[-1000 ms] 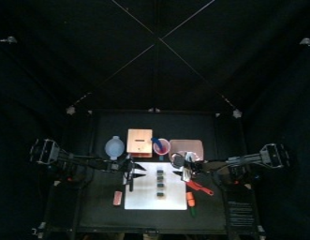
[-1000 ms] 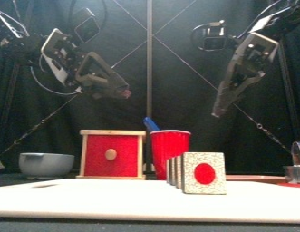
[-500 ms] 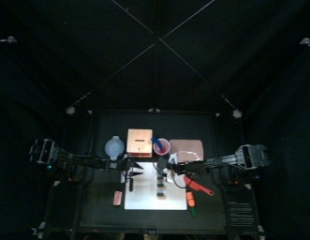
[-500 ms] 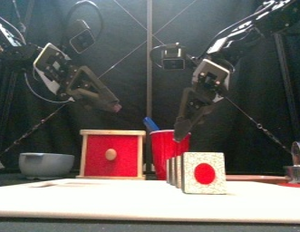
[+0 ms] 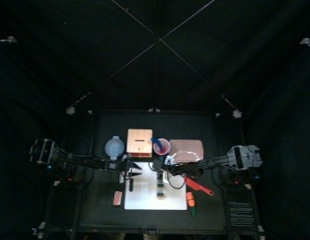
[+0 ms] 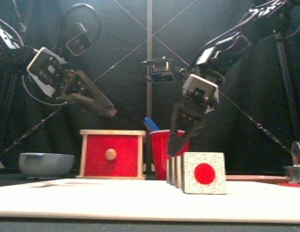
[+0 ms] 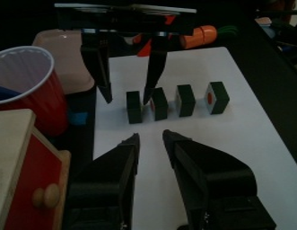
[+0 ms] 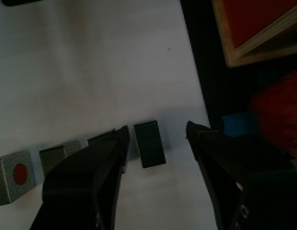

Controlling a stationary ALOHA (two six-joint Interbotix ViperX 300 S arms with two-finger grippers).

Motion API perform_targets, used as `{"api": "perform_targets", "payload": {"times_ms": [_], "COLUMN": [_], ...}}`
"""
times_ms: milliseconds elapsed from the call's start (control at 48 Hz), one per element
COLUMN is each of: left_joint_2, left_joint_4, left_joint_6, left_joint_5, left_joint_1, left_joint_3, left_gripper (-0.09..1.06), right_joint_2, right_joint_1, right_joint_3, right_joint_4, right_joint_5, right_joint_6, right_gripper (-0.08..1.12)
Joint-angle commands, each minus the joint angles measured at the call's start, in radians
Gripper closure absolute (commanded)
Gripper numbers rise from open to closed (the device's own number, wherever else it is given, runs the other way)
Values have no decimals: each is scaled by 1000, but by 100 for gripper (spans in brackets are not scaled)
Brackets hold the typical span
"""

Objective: Place sushi on board then cut the sushi with the knife then place the pieces on the plate
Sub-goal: Place the 4 sushi pieces on the plate

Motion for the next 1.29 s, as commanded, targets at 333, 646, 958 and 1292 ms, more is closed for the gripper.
{"api": "perform_targets", "payload": {"times_ms": [333,646,958,1292], "left_joint_2": [-9,-8,-8,-8], "left_joint_4": [3,3,5,5], "left_joint_6": [0,0,2,0], "left_joint_5": [-3,-2,-2,-2], "left_joint_1": [8,14,18,20], "left_joint_3": [-2,-2,-6,-6], "left_gripper": [27,27,27,27], "right_joint_2": [34,-97,-321,-239], "right_joint_1": [-6,-31,-172,-327], "right_joint_3": [-23,20,123,178], "right_joint_4": [3,26,75,106], "right_joint_5": [-3,95,270,152], "right_joint_6": [6,11,17,8], "right_gripper": [34,47,47,44]}}
